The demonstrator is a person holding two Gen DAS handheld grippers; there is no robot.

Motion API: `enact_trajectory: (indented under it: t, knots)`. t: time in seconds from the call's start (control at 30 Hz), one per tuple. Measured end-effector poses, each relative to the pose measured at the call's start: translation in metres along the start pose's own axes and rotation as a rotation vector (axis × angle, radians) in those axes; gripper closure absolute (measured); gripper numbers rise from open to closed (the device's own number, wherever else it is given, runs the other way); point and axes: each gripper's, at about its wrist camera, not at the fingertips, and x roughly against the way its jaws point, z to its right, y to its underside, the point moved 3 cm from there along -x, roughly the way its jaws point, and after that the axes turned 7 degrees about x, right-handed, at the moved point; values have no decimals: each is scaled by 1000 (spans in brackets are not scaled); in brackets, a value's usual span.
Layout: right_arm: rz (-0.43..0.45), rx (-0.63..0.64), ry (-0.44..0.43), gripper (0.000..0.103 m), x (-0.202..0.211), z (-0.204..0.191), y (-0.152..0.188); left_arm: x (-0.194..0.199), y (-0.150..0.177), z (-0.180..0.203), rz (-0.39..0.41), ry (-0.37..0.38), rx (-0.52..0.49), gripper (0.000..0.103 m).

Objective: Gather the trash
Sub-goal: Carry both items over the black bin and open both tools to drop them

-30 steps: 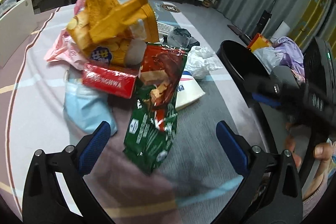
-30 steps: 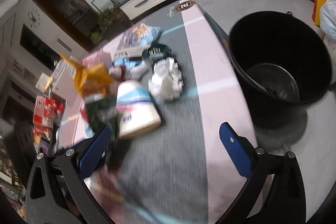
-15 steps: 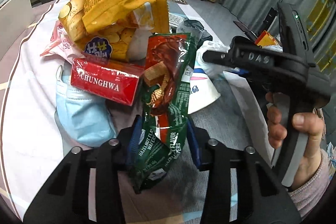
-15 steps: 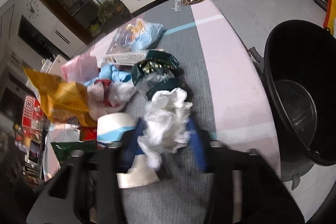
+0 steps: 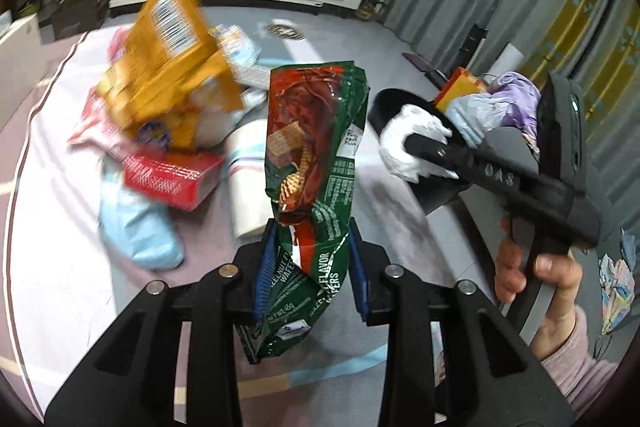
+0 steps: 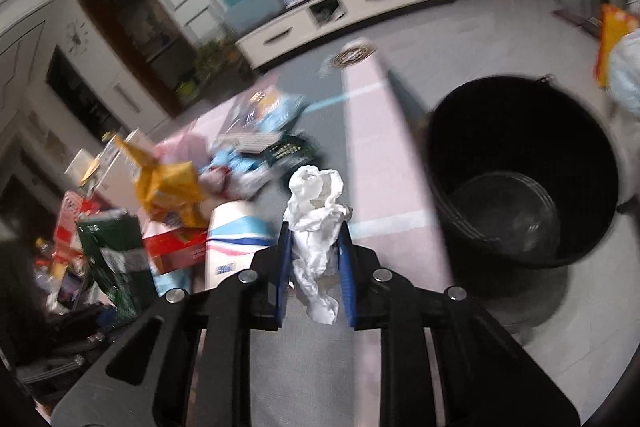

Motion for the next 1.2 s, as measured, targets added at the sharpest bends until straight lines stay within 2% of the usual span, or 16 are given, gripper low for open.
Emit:
enact_trajectory:
  t: [0.23, 0.37, 0.57, 0.6, 0.63, 0.67, 0.7, 0.73, 0.77, 0.93, 1.07, 1.2]
  knots:
    - [75, -96, 131, 81, 35, 70, -5, -39, -38, 60, 6, 49, -84, 68]
    - [105, -147, 169, 80, 40, 106, -9, -86, -68, 102, -27, 105, -104, 68]
    - [109, -185, 175, 78, 30, 143, -15, -145, -89, 157, -92, 165, -125, 65]
    - [101, -186, 176, 75, 25, 149, -16, -152, -89, 160, -106, 173, -120, 61]
    - [96, -188, 175, 68, 23, 152, -16, -162, -91, 162, -118, 171, -114, 57]
    - [90, -196, 178, 64, 19, 158, -16, -169, -92, 163, -129, 166, -107, 43]
    - [91, -203, 183, 53, 19, 163, -14, -174, -92, 159, -136, 162, -101, 34]
    - [91, -211, 192, 44, 19, 168, -12, -179, -93, 159, -137, 158, -96, 31]
    - [89, -220, 199, 42, 18, 171, -10, -179, -94, 157, -137, 155, -91, 26]
    - [87, -260, 181, 41, 22, 178, 1, -169, -92, 147, -112, 121, -99, 24]
    - [79, -260, 161, 37, 32, 166, 12, -144, -73, 138, -88, 110, -113, 18]
    - [50, -246, 122, 36, 39, 142, 25, -115, -48, 124, -80, 92, -138, 17]
